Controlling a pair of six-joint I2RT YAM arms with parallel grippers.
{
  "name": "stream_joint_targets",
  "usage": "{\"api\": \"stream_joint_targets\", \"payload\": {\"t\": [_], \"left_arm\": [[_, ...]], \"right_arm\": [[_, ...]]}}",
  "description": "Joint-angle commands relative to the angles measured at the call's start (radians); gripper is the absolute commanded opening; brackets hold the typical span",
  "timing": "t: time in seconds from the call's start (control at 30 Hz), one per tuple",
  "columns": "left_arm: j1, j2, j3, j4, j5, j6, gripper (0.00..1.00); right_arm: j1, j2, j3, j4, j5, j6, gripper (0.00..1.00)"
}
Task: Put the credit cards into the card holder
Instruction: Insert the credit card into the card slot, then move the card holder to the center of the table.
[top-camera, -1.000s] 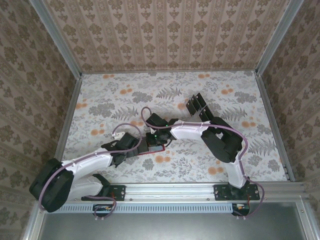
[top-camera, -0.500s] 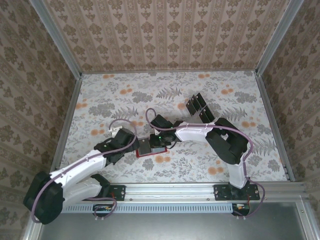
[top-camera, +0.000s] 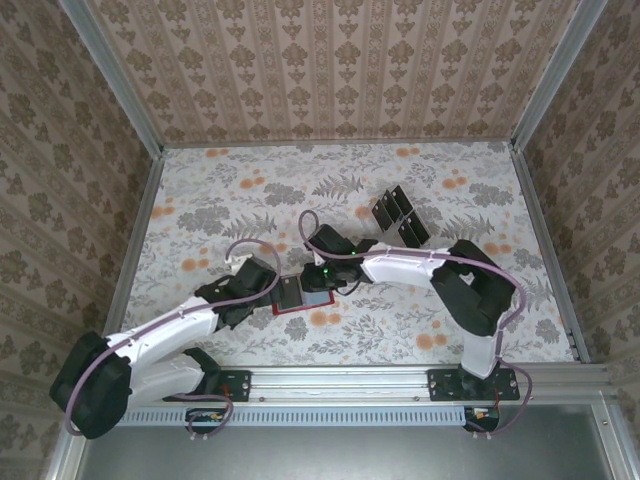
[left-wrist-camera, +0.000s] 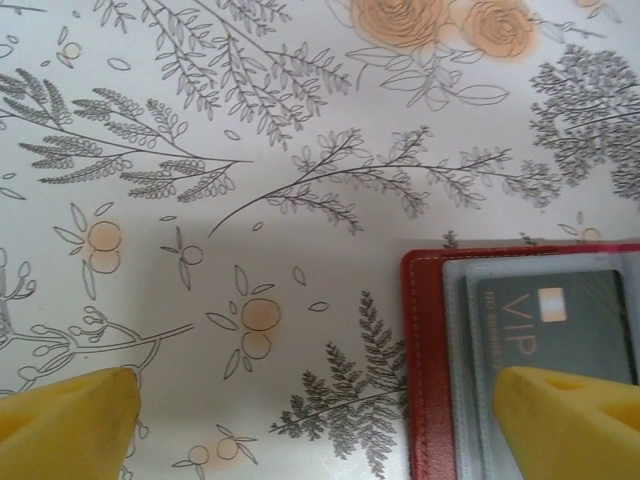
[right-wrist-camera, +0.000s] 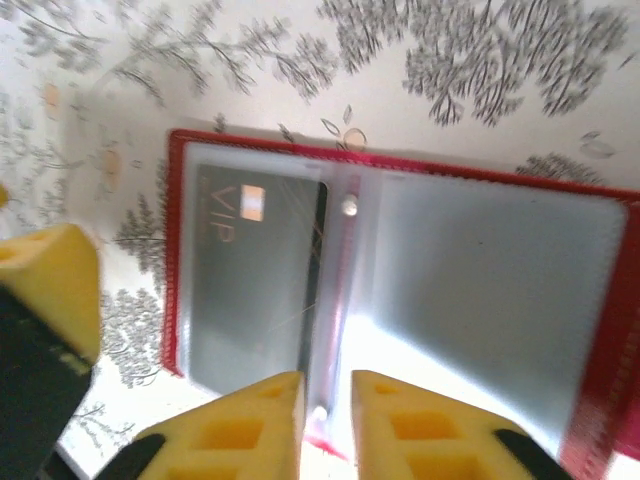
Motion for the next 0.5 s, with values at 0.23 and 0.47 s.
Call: {"api": "stream_joint_targets", "payload": {"t": [0.23,0.47], "left_arm": [[0.065,-0.019,-0.086,0.307,0.216,0.067,1.0],[0.073,0.049,-0.083,0.393,0.26,0.113,1.0]], "right_arm": [[-0.038,-0.126,-0.026,-0.217,0.257,-0.098,0.51],[-0.055,-0.047,-0.03,-0.174,0.246,-0.1,0.52]]}}
